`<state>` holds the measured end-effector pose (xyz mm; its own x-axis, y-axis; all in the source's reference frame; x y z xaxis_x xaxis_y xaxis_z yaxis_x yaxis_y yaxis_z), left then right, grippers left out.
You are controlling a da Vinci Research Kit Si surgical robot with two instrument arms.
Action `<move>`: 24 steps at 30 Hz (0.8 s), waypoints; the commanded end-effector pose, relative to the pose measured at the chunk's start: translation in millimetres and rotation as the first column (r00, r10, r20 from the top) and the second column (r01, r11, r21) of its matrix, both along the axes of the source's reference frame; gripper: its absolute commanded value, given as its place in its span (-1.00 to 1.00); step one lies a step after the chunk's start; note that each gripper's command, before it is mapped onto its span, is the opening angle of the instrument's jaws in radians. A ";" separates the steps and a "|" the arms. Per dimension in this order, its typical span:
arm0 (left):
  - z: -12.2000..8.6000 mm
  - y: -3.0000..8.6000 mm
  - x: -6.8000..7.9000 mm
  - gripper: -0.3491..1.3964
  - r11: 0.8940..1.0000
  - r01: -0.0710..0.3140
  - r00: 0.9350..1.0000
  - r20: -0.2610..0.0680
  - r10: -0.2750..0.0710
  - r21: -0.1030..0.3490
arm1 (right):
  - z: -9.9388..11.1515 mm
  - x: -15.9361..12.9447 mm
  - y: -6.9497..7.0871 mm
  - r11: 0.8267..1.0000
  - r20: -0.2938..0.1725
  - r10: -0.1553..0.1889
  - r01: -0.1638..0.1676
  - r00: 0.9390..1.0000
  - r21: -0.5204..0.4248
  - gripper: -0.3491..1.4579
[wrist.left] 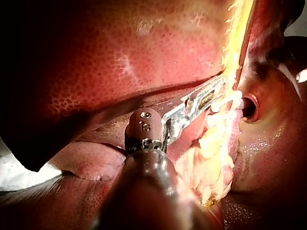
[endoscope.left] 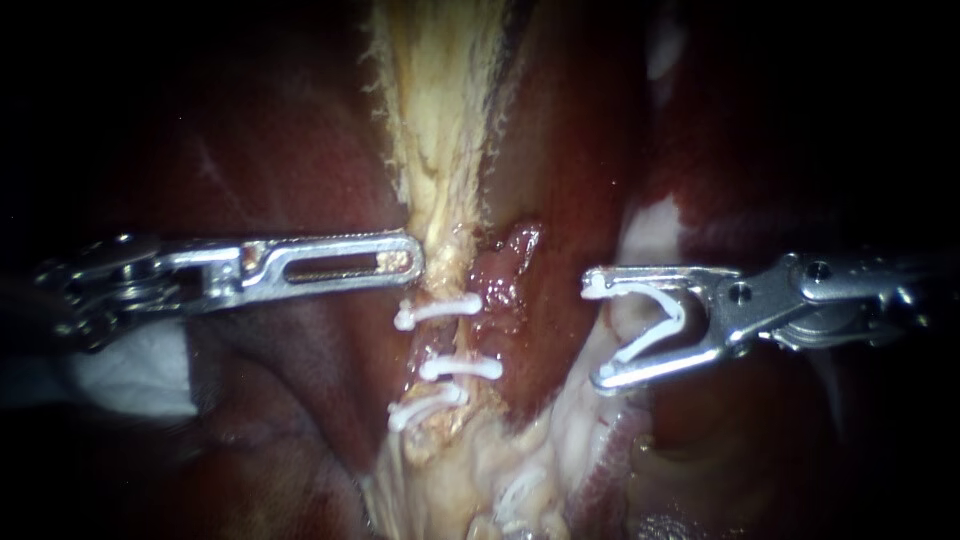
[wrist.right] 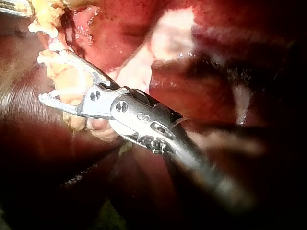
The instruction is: Clipping second clip right tube
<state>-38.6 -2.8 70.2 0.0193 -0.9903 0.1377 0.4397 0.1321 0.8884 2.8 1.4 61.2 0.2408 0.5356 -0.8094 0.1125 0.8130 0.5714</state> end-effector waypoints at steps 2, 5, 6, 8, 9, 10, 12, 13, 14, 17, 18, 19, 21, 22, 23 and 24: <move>-0.2 0.0 0.1 -1.00 1.000 0.000 1.000 0.001 0.000 0.000 | 0.1 0.1 -0.1 1.000 0.000 0.000 0.000 1.000 0.000 0.05; -0.7 -0.1 0.5 -1.00 1.000 -0.002 1.000 0.002 0.002 0.002 | 0.6 0.8 -0.6 1.000 -0.002 -0.003 0.003 1.000 -0.004 0.05; -1.0 0.0 0.7 -1.00 1.000 0.000 1.000 0.003 0.000 0.008 | 1.0 1.1 -0.9 1.000 -0.003 -0.004 0.004 1.000 -0.006 0.05; -1.7 0.0 1.4 -1.00 1.000 -0.005 1.000 0.008 0.005 0.012 | 2.0 1.9 -1.7 1.000 -0.006 -0.010 0.010 1.000 -0.012 0.05; -2.0 0.0 1.7 -1.00 1.000 -0.005 1.000 0.008 0.005 0.013 | 2.5 2.3 -2.1 1.000 -0.006 -0.012 0.012 1.000 -0.004 0.05; -2.3 0.0 2.1 -1.00 1.000 -0.004 1.000 0.007 0.004 0.013 | 3.3 2.9 -2.6 1.000 -0.006 -0.014 0.014 1.000 0.003 0.05; -3.1 0.0 3.1 -1.00 1.000 -0.003 1.000 0.006 0.003 0.014 | 4.4 3.8 -3.3 1.000 -0.006 -0.018 0.018 1.000 0.014 0.05; -3.6 0.0 3.7 -1.00 1.000 -0.001 1.000 0.005 0.001 0.014 | 5.2 4.4 -3.7 1.000 -0.003 -0.022 0.022 1.000 0.015 0.05; -3.9 0.0 4.1 -1.00 1.000 0.001 1.000 0.000 -0.001 0.014 | 5.7 4.9 -4.0 0.999 -0.004 -0.025 0.025 1.000 0.024 0.05; -5.0 -0.1 5.2 -1.00 1.000 0.007 1.000 0.003 -0.007 0.014 | 7.6 6.3 -4.7 0.999 0.002 -0.029 0.029 1.000 0.038 0.05; -5.4 0.0 5.4 -1.00 1.000 0.009 1.000 0.004 -0.010 0.014 | 8.2 6.8 -4.8 0.999 0.001 -0.031 0.031 1.000 0.042 0.05; -5.7 0.0 5.6 -1.00 1.000 0.013 1.000 0.005 -0.013 0.014 | 8.7 7.3 -4.9 0.998 0.003 -0.035 0.035 0.999 0.046 0.05; -6.2 0.0 5.6 -1.00 1.000 0.015 1.000 0.008 -0.015 0.015 | 10.0 8.3 -5.1 0.998 0.006 -0.037 0.037 0.999 0.058 0.05; -6.4 0.0 5.6 -1.00 1.000 0.017 1.000 0.010 -0.018 0.015 | 10.5 8.7 -5.2 0.997 0.008 -0.040 0.039 0.999 0.061 0.05; -6.6 -0.1 5.5 -1.00 1.000 0.018 1.000 0.010 -0.018 0.015 | 11.0 9.2 -5.2 0.997 0.008 -0.042 0.042 0.999 0.064 0.05; -6.7 -0.2 5.5 -1.00 1.000 0.019 1.000 0.009 -0.019 0.015 | 11.6 9.7 -5.3 0.997 0.007 -0.045 0.045 0.999 0.066 0.05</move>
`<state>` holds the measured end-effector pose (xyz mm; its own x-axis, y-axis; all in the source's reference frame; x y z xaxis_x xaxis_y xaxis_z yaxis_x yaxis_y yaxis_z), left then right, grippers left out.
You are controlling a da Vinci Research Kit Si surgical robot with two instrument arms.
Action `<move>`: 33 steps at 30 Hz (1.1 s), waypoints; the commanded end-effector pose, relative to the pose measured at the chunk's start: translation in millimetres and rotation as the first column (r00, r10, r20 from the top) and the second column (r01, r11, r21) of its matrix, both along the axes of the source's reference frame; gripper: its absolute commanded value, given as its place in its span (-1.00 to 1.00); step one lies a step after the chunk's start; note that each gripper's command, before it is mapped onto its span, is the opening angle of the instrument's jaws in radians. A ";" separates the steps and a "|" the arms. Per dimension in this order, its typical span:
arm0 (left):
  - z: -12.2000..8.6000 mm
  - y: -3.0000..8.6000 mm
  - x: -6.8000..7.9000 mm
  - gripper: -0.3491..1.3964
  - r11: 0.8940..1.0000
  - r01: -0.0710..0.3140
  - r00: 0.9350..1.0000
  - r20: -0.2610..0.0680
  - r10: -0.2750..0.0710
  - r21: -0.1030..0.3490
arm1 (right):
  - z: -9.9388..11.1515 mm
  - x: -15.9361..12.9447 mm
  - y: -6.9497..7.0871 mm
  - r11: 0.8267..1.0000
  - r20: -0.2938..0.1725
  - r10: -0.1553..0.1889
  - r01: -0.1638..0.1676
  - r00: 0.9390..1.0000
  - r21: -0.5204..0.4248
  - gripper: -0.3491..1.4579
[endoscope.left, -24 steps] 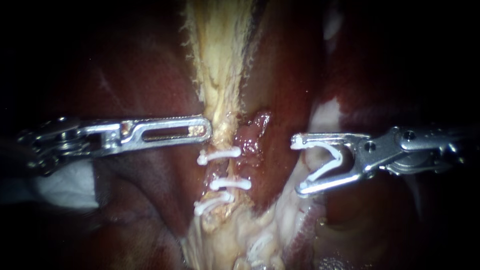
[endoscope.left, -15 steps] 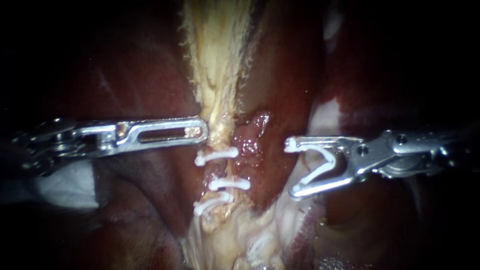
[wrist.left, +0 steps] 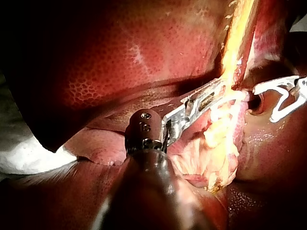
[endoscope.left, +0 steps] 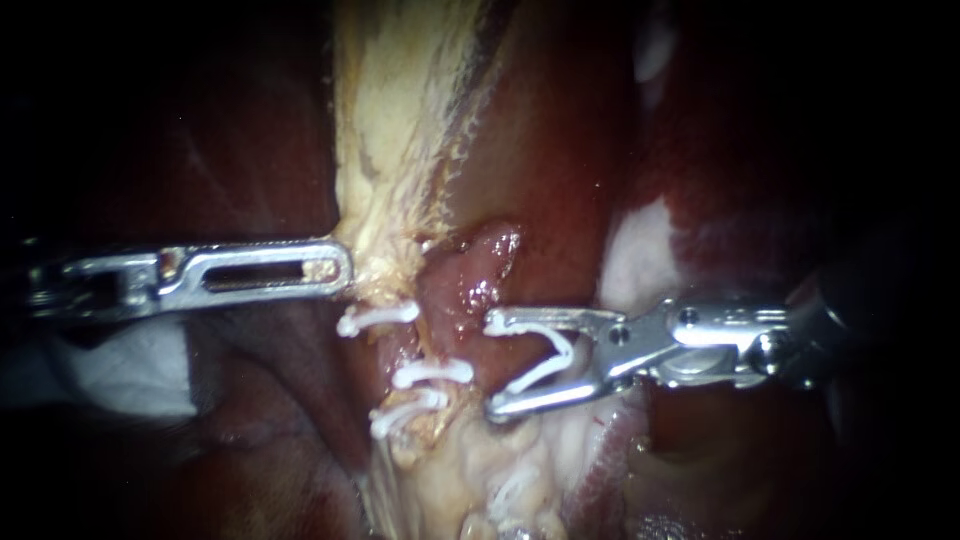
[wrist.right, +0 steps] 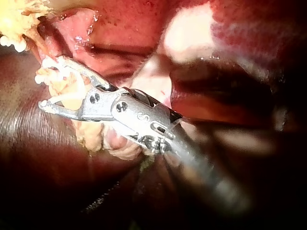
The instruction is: Clipping second clip right tube
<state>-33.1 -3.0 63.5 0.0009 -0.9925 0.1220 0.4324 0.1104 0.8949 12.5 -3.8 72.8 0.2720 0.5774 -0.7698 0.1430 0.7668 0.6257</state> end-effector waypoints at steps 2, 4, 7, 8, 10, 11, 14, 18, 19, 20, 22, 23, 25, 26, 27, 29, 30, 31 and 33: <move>-0.2 -0.1 -0.1 -1.00 1.000 0.003 1.000 -0.002 -0.003 -0.001 | 1.0 0.9 -0.1 1.000 0.002 -0.002 0.002 1.000 0.005 0.05; -0.3 -0.1 -0.1 -1.00 1.000 0.003 1.000 -0.002 -0.003 -0.001 | 1.7 1.7 -0.2 1.000 0.002 -0.004 0.004 1.000 0.008 0.05; -0.3 -0.2 -0.1 -1.00 1.000 0.004 1.000 -0.002 -0.004 -0.001 | 2.5 2.8 0.0 1.000 0.005 -0.007 0.007 1.000 0.012 0.05; -0.4 -0.2 -0.1 -1.00 1.000 0.004 1.000 -0.002 -0.004 -0.001 | 2.8 3.1 0.1 1.000 0.006 -0.010 0.010 1.000 0.011 0.05; -0.5 -0.3 -0.1 -1.00 1.000 0.004 1.000 -0.003 -0.004 -0.001 | 3.3 3.4 0.5 1.000 0.006 -0.012 0.012 1.000 0.016 0.05; -0.5 -0.3 -0.1 -1.00 1.000 0.004 1.000 -0.003 -0.004 -0.001 | 3.6 3.6 0.7 1.000 0.006 -0.012 0.012 1.000 0.015 0.05; -0.7 -0.5 -0.2 -1.00 1.000 0.005 1.000 -0.003 -0.005 -0.001 | 4.3 4.2 1.2 1.000 0.006 -0.011 0.011 1.000 0.015 0.05; -0.8 -0.5 -0.2 -1.00 1.000 0.006 1.000 -0.004 -0.006 -0.001 | 4.8 5.4 1.0 1.000 0.004 -0.019 0.019 1.000 0.025 0.05; -0.8 -0.5 -0.3 -1.00 1.000 0.006 1.000 -0.004 -0.006 -0.001 | 4.8 5.7 0.9 0.999 0.001 -0.023 0.023 1.000 0.024 0.05; -0.8 -0.5 -0.3 -1.00 1.000 0.006 1.000 -0.004 -0.006 -0.001 | 4.8 6.0 0.8 0.999 -0.003 -0.029 0.029 1.000 0.023 0.05; -0.8 -0.5 -0.3 -1.00 1.000 0.006 1.000 -0.004 -0.006 -0.001 | 4.6 6.6 0.4 0.999 -0.010 -0.041 0.042 0.999 0.027 0.05; -0.8 -0.5 -0.3 -1.00 1.000 0.006 1.000 -0.004 -0.006 -0.001 | 4.4 6.9 0.3 0.999 -0.014 -0.047 0.048 0.999 0.027 0.05; -0.8 -0.5 -0.3 -1.00 1.000 0.006 1.000 -0.004 -0.006 -0.001 | 3.8 7.2 -0.2 0.998 -0.025 -0.059 0.060 0.998 0.032 0.05; -0.8 -0.5 -0.3 -1.00 1.000 0.006 1.000 -0.004 -0.006 -0.001 | 3.6 7.3 -0.5 0.997 -0.031 -0.064 0.065 0.997 0.032 0.05; -0.8 -0.5 -0.3 -1.00 1.000 0.006 1.000 -0.004 -0.006 -0.001 | 3.3 7.4 -0.7 0.997 -0.038 -0.068 0.069 0.997 0.032 0.05; -0.8 -0.5 -0.3 -1.00 1.000 0.006 1.000 -0.004 -0.006 -0.001 | 2.9 7.6 -1.1 0.996 -0.051 -0.081 0.083 0.995 0.031 0.05; -0.8 -0.5 -0.3 -1.00 1.000 0.006 1.000 -0.004 -0.006 -0.001 | 2.7 7.6 -1.2 0.996 -0.057 -0.085 0.087 0.995 0.031 0.05; -0.8 -0.5 -0.3 -1.00 1.000 0.006 1.000 -0.004 -0.006 -0.001 | 2.5 7.7 -1.4 0.995 -0.062 -0.092 0.095 0.994 0.030 0.05; -0.8 -0.5 -0.3 -1.00 1.000 0.006 1.000 -0.004 -0.006 -0.001 | 2.3 7.8 -1.5 0.994 -0.072 -0.102 0.104 0.992 0.030 0.05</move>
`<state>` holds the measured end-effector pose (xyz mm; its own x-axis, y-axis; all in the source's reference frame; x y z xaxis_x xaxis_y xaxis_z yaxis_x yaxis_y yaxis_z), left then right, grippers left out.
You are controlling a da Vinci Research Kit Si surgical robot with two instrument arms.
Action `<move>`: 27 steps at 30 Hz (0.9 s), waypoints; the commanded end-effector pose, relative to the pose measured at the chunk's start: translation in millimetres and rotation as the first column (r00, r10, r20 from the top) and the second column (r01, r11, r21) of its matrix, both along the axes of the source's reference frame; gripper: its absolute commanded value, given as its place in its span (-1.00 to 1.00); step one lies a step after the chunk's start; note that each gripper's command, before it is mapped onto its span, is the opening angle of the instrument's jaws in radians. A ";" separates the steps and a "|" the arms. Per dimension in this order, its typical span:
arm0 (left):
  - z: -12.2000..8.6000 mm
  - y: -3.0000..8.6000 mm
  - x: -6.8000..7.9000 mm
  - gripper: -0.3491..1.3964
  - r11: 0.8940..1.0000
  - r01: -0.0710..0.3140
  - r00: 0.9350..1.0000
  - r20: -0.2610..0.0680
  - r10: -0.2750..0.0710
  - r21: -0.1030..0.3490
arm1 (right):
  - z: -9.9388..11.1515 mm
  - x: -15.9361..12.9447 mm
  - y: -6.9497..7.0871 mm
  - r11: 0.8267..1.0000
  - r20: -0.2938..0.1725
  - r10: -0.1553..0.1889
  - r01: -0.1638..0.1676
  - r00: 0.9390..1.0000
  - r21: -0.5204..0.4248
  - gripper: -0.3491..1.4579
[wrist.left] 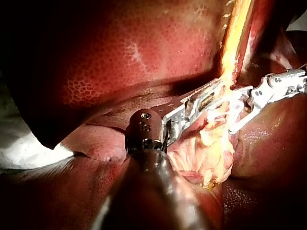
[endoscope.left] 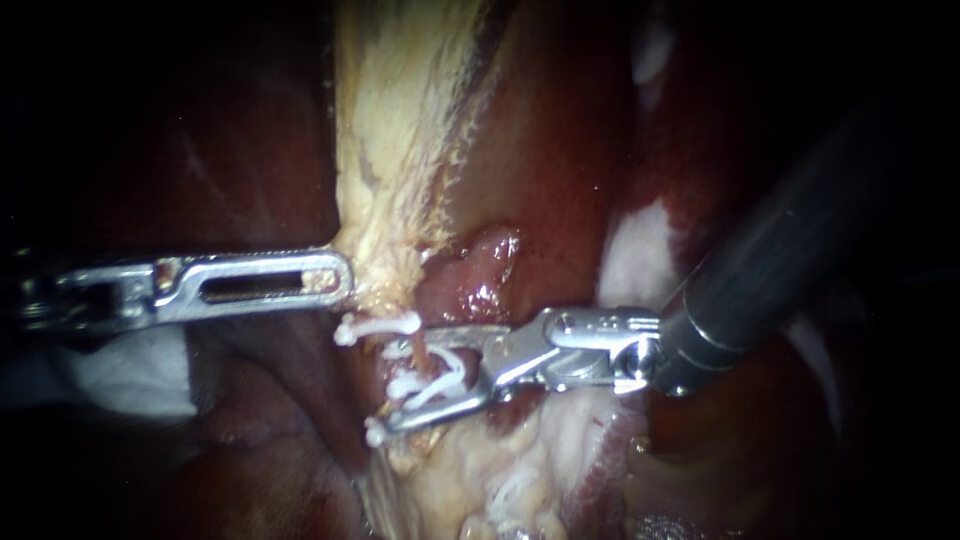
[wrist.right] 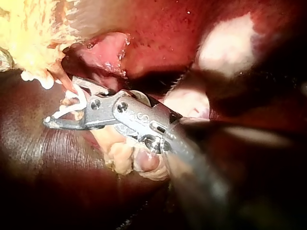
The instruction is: Clipping second clip right tube
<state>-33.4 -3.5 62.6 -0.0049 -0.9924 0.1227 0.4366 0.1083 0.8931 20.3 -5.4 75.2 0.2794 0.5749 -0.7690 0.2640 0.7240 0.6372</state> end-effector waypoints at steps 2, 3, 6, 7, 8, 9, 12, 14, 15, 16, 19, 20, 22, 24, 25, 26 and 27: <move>0.0 0.0 0.0 -1.00 1.000 0.000 1.000 0.000 0.000 0.000 | -0.2 -0.1 -0.1 1.000 -0.014 -0.012 0.012 1.000 0.000 0.05; 0.0 0.0 0.0 -1.00 1.000 0.000 1.000 0.000 0.000 0.000 | -0.3 -0.1 -0.2 1.000 -0.018 -0.017 0.017 1.000 0.000 0.04; 0.1 0.0 0.0 -1.00 1.000 0.000 1.000 0.000 0.000 0.000 | -0.5 -0.1 -0.4 0.999 -0.031 -0.037 0.037 0.999 -0.001 0.02; 0.1 0.0 0.0 -1.00 1.000 0.000 1.000 0.000 0.000 0.000 | -0.6 0.0 -0.5 0.999 -0.033 -0.042 0.042 0.999 0.004 0.01; 0.1 0.0 -0.1 -1.00 1.000 0.000 1.000 0.000 0.000 0.000 | -0.7 0.0 -0.6 0.999 -0.037 -0.049 0.049 0.998 0.004 -0.01; 0.1 0.0 -0.1 -1.00 1.000 0.000 1.000 0.000 0.000 0.000 | -0.8 0.1 -0.6 0.999 -0.040 -0.053 0.053 0.998 0.004 -0.02; 0.1 0.0 -0.2 -1.00 1.000 0.000 1.000 -0.001 0.000 0.000 | -0.8 0.4 -0.6 0.998 -0.042 -0.055 0.055 0.998 0.003 -0.05; 0.2 0.0 -0.2 -1.00 1.000 0.001 1.000 -0.001 -0.001 -0.001 | -0.7 0.5 -0.5 0.998 -0.039 -0.054 0.054 0.998 0.009 -0.07; 0.2 0.0 -0.2 -1.00 1.000 0.001 1.000 -0.001 -0.001 -0.001 | -0.6 0.6 -0.5 0.999 -0.039 -0.053 0.054 0.998 0.009 -0.09; 0.2 0.0 -0.2 -1.00 1.000 0.001 1.000 -0.001 -0.001 -0.001 | -0.6 0.6 -0.4 0.998 -0.040 -0.056 0.056 0.998 0.009 -0.11; 0.2 0.0 -0.2 -1.00 1.000 0.001 1.000 -0.001 -0.001 -0.001 | -0.4 0.4 -0.1 0.999 -0.015 -0.034 0.035 0.999 0.019 -0.36; 0.2 -0.1 -0.2 -1.00 1.000 0.001 1.000 -0.001 -0.001 -0.001 | -0.4 0.3 0.1 0.999 0.003 -0.030 0.030 1.000 0.031 -0.68; 0.2 0.0 -0.2 -1.00 1.000 0.001 1.000 -0.001 -0.001 -0.001 | -0.5 -0.1 0.5 0.999 0.051 -0.018 0.016 0.999 0.046 -1.00; 0.2 0.0 -0.2 -1.00 1.000 0.001 1.000 -0.001 -0.001 -0.001 | -0.8 -0.4 1.2 1.000 0.108 -0.006 0.004 0.994 0.026 -1.00; 0.2 0.0 -0.2 -1.00 1.000 0.001 1.000 -0.001 -0.001 -0.001 | -0.9 -0.5 1.4 1.000 0.132 0.003 -0.006 0.991 0.016 -1.00; 0.2 0.0 -0.2 -1.00 1.000 0.001 1.000 -0.001 -0.001 -0.001 | -1.0 -0.6 1.6 1.000 0.143 0.006 -0.009 0.990 0.014 -1.00; 0.2 0.0 -0.2 -1.00 1.000 0.001 1.000 -0.001 -0.001 -0.001 | -1.1 -0.8 1.8 1.000 0.151 0.014 -0.017 0.988 0.014 -1.00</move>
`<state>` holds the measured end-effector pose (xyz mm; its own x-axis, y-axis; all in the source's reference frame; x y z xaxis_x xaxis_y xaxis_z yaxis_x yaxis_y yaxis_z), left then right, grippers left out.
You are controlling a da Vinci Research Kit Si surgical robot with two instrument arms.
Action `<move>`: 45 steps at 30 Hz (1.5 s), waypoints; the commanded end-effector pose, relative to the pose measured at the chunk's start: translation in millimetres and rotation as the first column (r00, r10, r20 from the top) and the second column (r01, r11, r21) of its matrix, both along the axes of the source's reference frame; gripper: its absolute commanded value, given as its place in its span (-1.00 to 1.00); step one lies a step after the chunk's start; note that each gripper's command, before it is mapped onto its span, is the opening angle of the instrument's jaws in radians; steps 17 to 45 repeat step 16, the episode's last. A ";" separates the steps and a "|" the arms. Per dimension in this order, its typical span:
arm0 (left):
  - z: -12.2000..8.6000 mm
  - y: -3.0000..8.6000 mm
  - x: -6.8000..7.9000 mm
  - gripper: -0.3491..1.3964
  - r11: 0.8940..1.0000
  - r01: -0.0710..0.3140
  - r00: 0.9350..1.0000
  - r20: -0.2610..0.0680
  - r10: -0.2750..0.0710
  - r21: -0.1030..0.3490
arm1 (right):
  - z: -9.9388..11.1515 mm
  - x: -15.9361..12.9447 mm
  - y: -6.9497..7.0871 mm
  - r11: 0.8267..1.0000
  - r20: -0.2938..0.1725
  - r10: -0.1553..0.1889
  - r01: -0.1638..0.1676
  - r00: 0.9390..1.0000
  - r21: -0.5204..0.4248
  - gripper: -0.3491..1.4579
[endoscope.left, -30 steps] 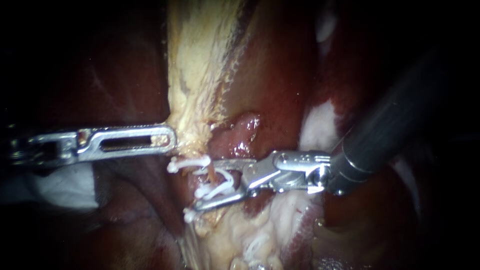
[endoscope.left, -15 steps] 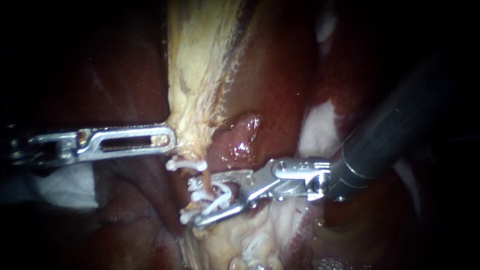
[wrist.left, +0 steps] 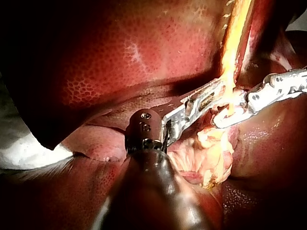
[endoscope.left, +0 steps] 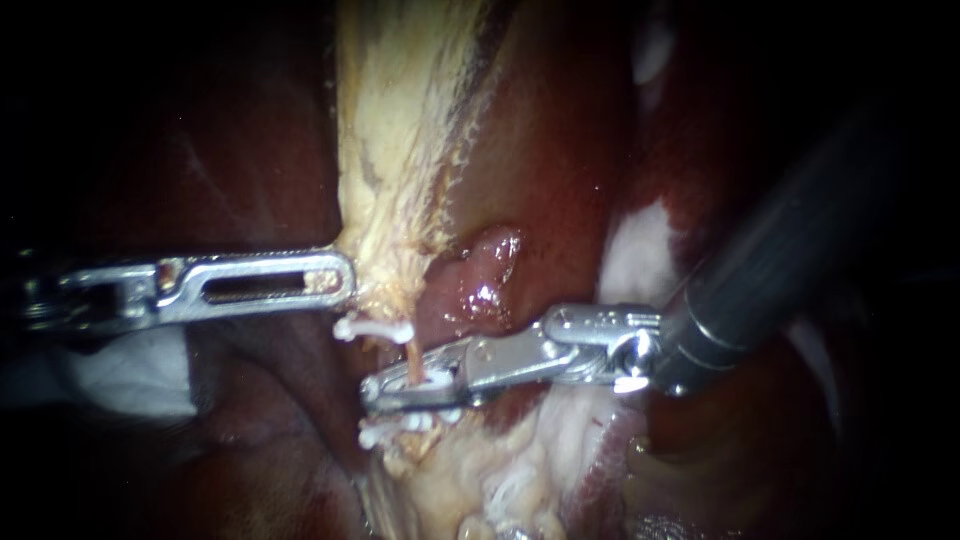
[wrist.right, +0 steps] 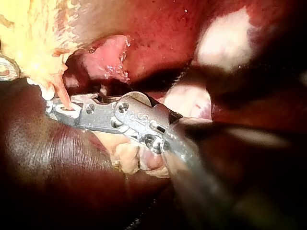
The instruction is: Clipping second clip right tube
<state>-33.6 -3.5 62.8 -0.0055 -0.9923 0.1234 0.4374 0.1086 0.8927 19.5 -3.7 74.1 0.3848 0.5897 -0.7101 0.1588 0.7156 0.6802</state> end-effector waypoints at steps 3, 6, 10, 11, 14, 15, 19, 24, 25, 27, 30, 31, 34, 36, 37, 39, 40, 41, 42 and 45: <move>0.0 0.0 0.0 -1.00 1.000 0.000 1.000 0.000 0.000 0.000 | 0.0 -0.1 0.0 1.000 0.004 0.008 -0.008 1.000 0.001 -1.00; 0.0 0.0 0.0 -1.00 1.000 0.000 1.000 0.000 0.000 0.000 | 0.0 -0.1 -0.1 1.000 0.001 0.003 -0.003 1.000 0.003 -1.00; 0.1 0.1 -0.1 -1.00 1.000 0.000 1.000 0.000 0.000 0.000 | 0.0 -0.1 -0.1 1.000 -0.001 -0.003 0.003 1.000 0.005 -1.00; 0.1 0.1 -0.1 -1.00 1.000 0.000 1.000 0.000 0.000 0.000 | 0.0 -0.1 -0.1 1.000 -0.001 -0.003 0.003 1.000 0.005 -1.00; 0.2 0.1 -0.1 -1.00 1.000 0.000 1.000 0.000 0.000 0.000 | 0.0 -0.2 -0.1 1.000 -0.003 -0.005 0.005 1.000 0.006 -1.00; 0.2 0.1 -0.1 -1.00 1.000 -0.001 1.000 0.000 0.001 0.000 | 0.0 -0.2 -0.1 1.000 -0.003 -0.005 0.005 1.000 0.006 -1.00; 0.2 0.2 -0.1 -1.00 1.000 -0.001 1.000 0.000 0.001 0.000 | 0.0 -0.2 0.0 1.000 -0.004 -0.008 0.008 1.000 0.007 -1.00; 0.2 0.2 -0.1 -1.00 1.000 -0.001 1.000 0.000 0.001 0.000 | 0.0 -0.2 0.0 1.000 -0.004 -0.008 0.008 1.000 0.007 -1.00; 0.2 0.2 -0.1 -1.00 1.000 -0.001 1.000 0.000 0.001 0.000 | 0.0 -0.2 0.0 1.000 -0.004 -0.008 0.008 1.000 0.007 -1.00; 0.2 0.2 -0.1 -1.00 1.000 -0.001 1.000 0.000 0.001 0.000 | 0.0 -0.2 0.0 1.000 -0.004 -0.008 0.008 1.000 0.007 -1.00; 0.2 0.2 -0.1 -1.00 1.000 -0.001 1.000 0.000 0.001 0.000 | 0.0 -0.2 0.0 1.000 -0.004 -0.008 0.008 1.000 0.007 -1.00; 0.2 0.2 -0.1 -1.00 1.000 -0.001 1.000 0.000 0.001 0.000 | 0.0 -0.2 0.0 1.000 -0.004 -0.008 0.008 1.000 0.007 -1.00; 0.2 0.2 -0.1 -1.00 1.000 -0.001 1.000 0.000 0.001 0.000 | 0.0 -0.2 0.0 1.000 -0.004 -0.008 0.008 1.000 0.007 -1.00; 0.2 0.2 -0.1 -1.00 1.000 -0.001 1.000 0.000 0.001 0.000 | 0.0 -0.2 0.0 1.000 -0.004 -0.008 0.008 1.000 0.007 -1.00; 0.2 0.2 -0.1 -1.00 1.000 -0.001 1.000 0.000 0.001 0.000 | 0.0 -0.2 0.0 1.000 -0.004 -0.008 0.008 1.000 0.007 -1.00; 0.2 0.2 -0.1 -1.00 1.000 -0.001 1.000 0.000 0.001 0.000 | 0.0 -0.2 0.0 1.000 -0.004 -0.008 0.008 1.000 0.007 -1.00; 0.2 0.2 -0.1 -1.00 1.000 -0.001 1.000 0.000 0.001 0.000 | 0.0 -0.2 0.0 1.000 -0.004 -0.008 0.008 1.000 0.007 -1.00; 0.2 0.2 -0.1 -1.00 1.000 -0.001 1.000 0.000 0.001 0.000 | 0.0 -0.2 0.0 1.000 -0.004 -0.008 0.008 1.000 0.007 -1.00; 0.2 0.2 -0.1 -1.00 1.000 -0.001 1.000 0.000 0.001 0.000 | 0.0 -0.2 0.0 1.000 -0.004 -0.008 0.008 1.000 0.007 -1.00; 0.2 0.2 -0.1 -1.00 1.000 -0.001 1.000 0.000 0.001 0.000 | 0.0 -0.2 0.0 1.000 -0.004 -0.008 0.008 1.000 0.007 -1.00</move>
